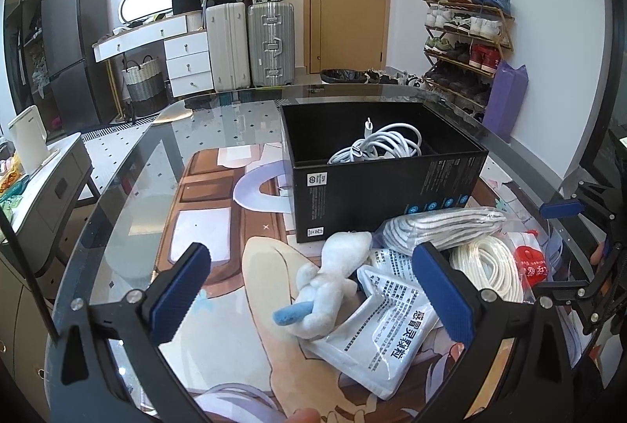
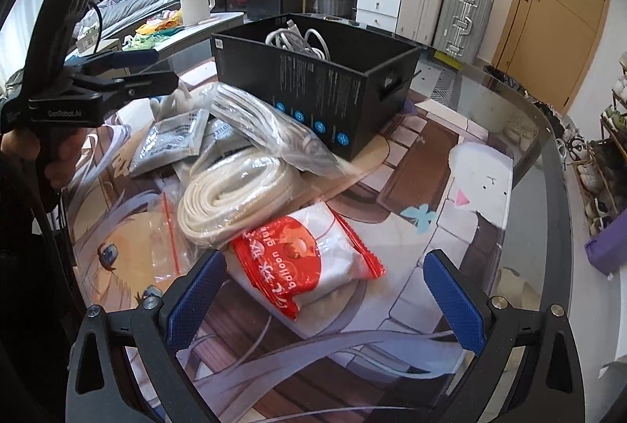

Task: Organize soft objects
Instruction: 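Withdraw both grippers from the black box back over the pile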

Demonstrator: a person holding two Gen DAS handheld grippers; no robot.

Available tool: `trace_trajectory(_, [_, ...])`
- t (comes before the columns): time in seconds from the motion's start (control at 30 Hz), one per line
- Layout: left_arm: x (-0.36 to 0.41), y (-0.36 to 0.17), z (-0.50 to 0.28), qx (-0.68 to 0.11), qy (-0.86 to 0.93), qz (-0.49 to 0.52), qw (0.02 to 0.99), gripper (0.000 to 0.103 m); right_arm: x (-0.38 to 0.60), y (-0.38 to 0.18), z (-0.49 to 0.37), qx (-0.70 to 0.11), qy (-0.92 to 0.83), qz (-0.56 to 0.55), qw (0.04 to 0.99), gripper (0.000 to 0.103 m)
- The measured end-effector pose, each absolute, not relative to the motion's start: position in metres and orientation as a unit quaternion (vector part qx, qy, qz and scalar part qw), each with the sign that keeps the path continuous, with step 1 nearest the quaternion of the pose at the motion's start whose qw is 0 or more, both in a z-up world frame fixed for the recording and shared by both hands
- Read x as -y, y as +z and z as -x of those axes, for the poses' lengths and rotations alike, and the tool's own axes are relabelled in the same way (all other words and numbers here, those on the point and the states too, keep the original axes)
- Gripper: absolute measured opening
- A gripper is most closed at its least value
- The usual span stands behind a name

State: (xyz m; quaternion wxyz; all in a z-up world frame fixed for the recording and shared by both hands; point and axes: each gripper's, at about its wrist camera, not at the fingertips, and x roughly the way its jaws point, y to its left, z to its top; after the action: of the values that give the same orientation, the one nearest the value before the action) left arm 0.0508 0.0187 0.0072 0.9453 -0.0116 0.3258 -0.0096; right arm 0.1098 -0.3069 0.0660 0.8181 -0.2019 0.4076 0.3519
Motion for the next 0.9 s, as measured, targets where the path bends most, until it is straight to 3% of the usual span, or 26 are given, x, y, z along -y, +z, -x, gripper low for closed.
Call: trace_trajectory(0.9, [-0.014, 0.002, -0.05, -0.338, -0.016, 0.003, 0.941, 0.103, 0.308, 0.045, -0.131, -0.45, 0.322, 0.163, 0.817, 0.102])
